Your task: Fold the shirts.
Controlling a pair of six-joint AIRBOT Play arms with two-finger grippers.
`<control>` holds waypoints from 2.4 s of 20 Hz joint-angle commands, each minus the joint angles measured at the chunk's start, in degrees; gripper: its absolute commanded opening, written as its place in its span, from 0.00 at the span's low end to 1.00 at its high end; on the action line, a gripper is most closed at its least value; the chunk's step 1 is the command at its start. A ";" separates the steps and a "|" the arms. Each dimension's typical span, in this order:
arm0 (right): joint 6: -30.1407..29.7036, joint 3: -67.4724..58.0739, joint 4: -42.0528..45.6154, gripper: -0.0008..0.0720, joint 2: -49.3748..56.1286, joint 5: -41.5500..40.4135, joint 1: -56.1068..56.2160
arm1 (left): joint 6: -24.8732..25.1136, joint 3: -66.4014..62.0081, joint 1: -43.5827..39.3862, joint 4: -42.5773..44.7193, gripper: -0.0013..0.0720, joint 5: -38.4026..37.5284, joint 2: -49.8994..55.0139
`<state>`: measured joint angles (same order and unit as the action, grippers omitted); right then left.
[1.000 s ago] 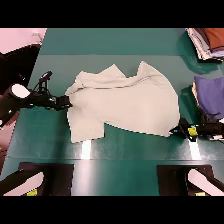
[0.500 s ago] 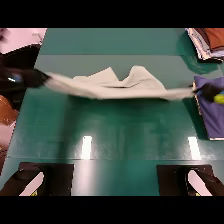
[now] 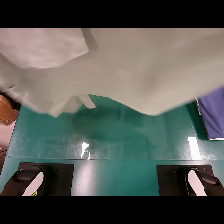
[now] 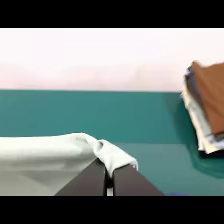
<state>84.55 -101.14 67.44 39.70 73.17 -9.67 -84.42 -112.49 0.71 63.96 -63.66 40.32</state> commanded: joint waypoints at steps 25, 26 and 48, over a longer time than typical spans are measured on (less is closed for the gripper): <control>0.09 -9.11 4.46 0.03 61.96 5.18 7.21 | 0.90 22.43 0.92 3.26 0.06 11.52 48.78; -0.76 -9.09 4.74 0.03 61.99 6.58 7.23 | 0.87 22.51 1.14 3.30 0.06 7.89 48.78; -1.05 29.14 -0.37 0.66 38.27 3.19 6.75 | -2.08 59.04 0.74 10.12 0.83 -8.90 27.04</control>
<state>83.59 -75.59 66.78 83.74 75.53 -2.72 -85.36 -62.54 1.96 72.73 -68.86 76.01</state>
